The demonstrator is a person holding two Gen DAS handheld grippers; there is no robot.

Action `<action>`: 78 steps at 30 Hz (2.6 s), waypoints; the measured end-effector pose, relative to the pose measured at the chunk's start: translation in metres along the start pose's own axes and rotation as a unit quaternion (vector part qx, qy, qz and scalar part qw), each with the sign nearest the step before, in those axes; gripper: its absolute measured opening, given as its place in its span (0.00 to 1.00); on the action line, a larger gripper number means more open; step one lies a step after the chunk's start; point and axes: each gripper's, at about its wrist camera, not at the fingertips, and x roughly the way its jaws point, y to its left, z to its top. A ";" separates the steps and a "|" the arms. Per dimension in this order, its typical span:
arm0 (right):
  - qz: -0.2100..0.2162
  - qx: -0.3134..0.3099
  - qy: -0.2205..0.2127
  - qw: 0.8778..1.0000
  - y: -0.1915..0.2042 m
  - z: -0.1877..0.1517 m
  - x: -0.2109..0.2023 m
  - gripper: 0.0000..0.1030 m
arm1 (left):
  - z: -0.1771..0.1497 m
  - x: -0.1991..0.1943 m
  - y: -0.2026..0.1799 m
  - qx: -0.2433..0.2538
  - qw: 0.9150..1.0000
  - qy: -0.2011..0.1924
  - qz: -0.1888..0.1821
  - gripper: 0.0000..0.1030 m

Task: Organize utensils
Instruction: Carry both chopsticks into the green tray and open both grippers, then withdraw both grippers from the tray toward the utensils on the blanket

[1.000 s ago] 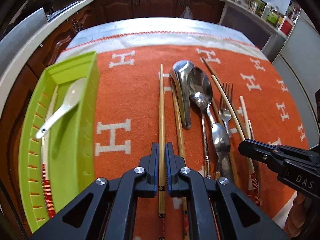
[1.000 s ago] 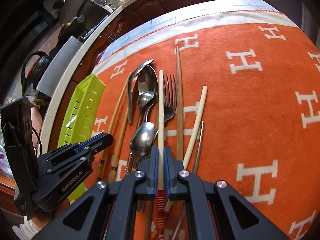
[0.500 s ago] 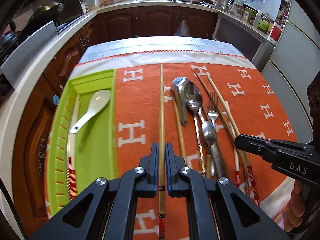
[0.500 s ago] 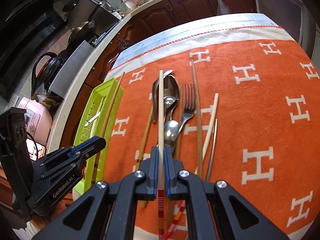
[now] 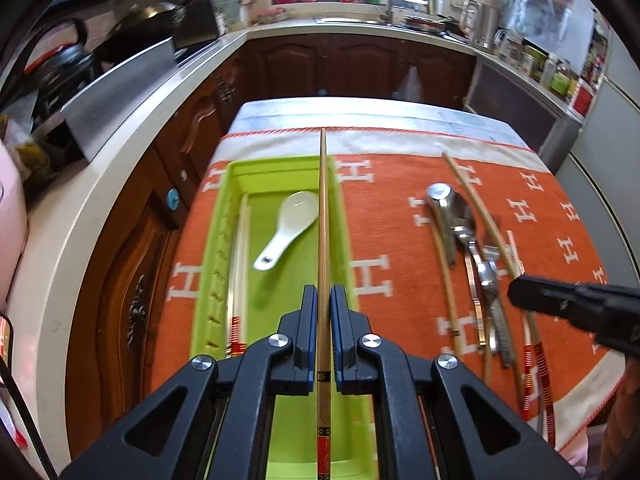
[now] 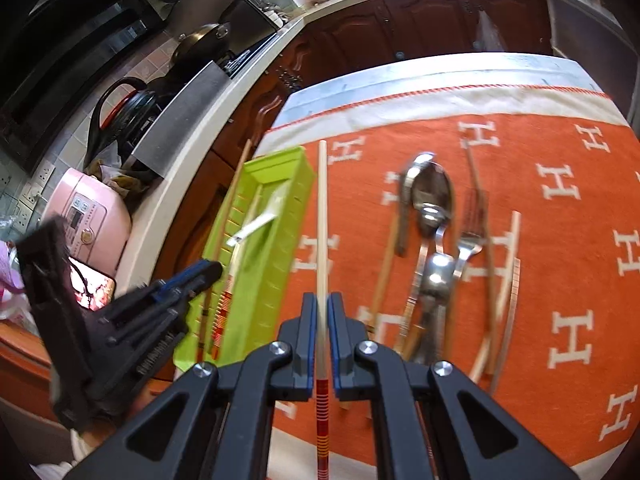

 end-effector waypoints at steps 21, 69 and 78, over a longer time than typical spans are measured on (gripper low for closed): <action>0.019 0.055 0.038 0.998 0.060 0.040 0.082 0.06 | -0.014 0.031 0.057 -0.058 0.998 0.026 -0.013 0.04; -0.078 0.013 -0.052 0.996 -0.061 0.004 -0.039 0.07 | 0.026 0.020 -0.056 0.016 0.998 0.035 -0.045 0.35; -0.078 0.045 -0.056 0.994 -0.105 0.016 -0.035 0.07 | 0.051 0.060 -0.097 0.045 0.996 0.060 -0.045 0.37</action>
